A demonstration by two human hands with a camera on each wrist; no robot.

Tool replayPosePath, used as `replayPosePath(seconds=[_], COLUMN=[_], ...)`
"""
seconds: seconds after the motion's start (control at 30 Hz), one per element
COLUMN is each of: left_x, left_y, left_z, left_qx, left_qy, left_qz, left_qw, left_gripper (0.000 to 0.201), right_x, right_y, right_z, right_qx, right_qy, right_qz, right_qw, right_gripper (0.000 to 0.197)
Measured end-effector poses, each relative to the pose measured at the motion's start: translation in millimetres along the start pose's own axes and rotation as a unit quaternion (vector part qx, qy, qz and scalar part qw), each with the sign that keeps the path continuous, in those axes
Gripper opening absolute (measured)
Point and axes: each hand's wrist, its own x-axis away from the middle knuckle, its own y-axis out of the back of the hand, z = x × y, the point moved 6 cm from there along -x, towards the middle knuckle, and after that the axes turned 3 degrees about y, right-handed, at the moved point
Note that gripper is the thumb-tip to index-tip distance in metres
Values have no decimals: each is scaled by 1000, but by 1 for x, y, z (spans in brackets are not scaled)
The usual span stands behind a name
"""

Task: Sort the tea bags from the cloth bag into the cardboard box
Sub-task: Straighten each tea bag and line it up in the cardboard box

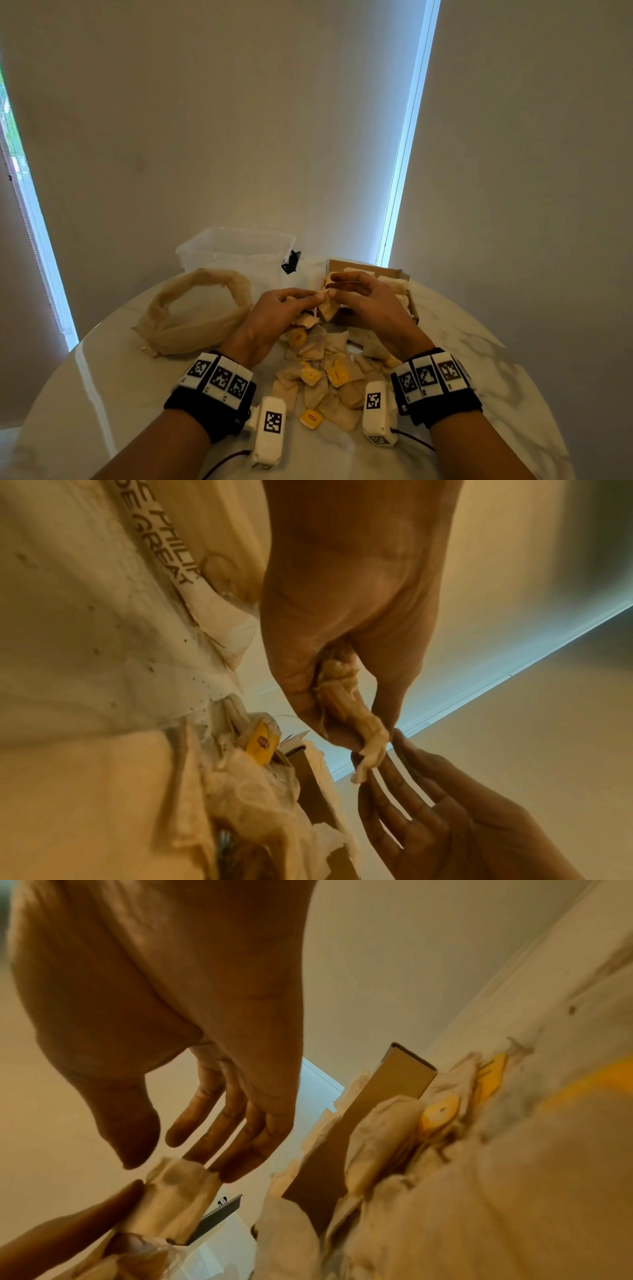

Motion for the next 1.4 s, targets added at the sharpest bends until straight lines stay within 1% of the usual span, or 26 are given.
replayPosePath(seconds=[0.07, 0.13, 0.23, 0.33, 0.43, 0.5, 0.57, 0.63, 0.73, 0.87, 1.03, 1.13, 1.2, 1.27, 1.37, 1.4], left_x=[1, 1, 2, 1, -1, -1, 0, 2, 3, 4, 2, 0, 0, 0, 1, 1], left_y=[-3, -2, -4, -7, -3, -1, 0, -2, -5, -8, -7, -3, -3, -2, -1, -1], left_z=[0, 1, 1, 4, 5, 6, 7, 6, 5, 8, 8, 10, 10, 9, 8, 9], left_qx=[-21, -19, -4, -21, -34, -39, -44, -44, -26, -1, -9, -10, -15, -25, -47, -58], left_qy=[3, 5, 14, 21, 23, 30, 33, 33, 41, 49, 52, 59, 62, 61, 54, 51], left_qz=[17, 15, 8, 8, -5, 0, 9, 11, 20, 55, 45, 30, 28, 26, 31, 35], left_qw=[1000, 1000, 1000, 1000, 999, 999, 998, 998, 999, 997, 998, 998, 998, 997, 997, 996], left_gripper=[32, 31, 29, 26, 23, 23, 22, 20, 23, 31, 26, 24, 23, 21, 17, 17], right_x=[2, 4, 4, 3, 2, 4, 5, 5, 4, 1, -1, 1, 2, 3, 5, 4], right_y=[-1, -2, 1, 4, 5, 4, 2, 0, 3, 5, 4, 7, 10, 10, 4, 1], right_z=[1, 0, 0, -2, 0, 0, 0, 1, 0, -3, -6, -3, 1, 5, 8, 9], right_qx=[17, 25, 8, 5, 0, 0, 13, 32, 13, -5, 9, -2, 11, 25, 21, 36], right_qy=[10, 10, 11, 11, 9, 3, 2, 12, 17, 19, 21, 29, 40, 39, 2, -6], right_qz=[12, 12, -12, -33, -38, -27, 0, 11, -13, -40, -45, -62, -74, -57, 20, 50], right_qw=[1000, 1000, 1000, 999, 999, 1000, 1000, 999, 1000, 999, 999, 998, 996, 997, 1000, 998], right_gripper=[33, 28, 22, 20, 20, 23, 26, 23, 19, 17, 16, 16, 17, 17, 18, 18])
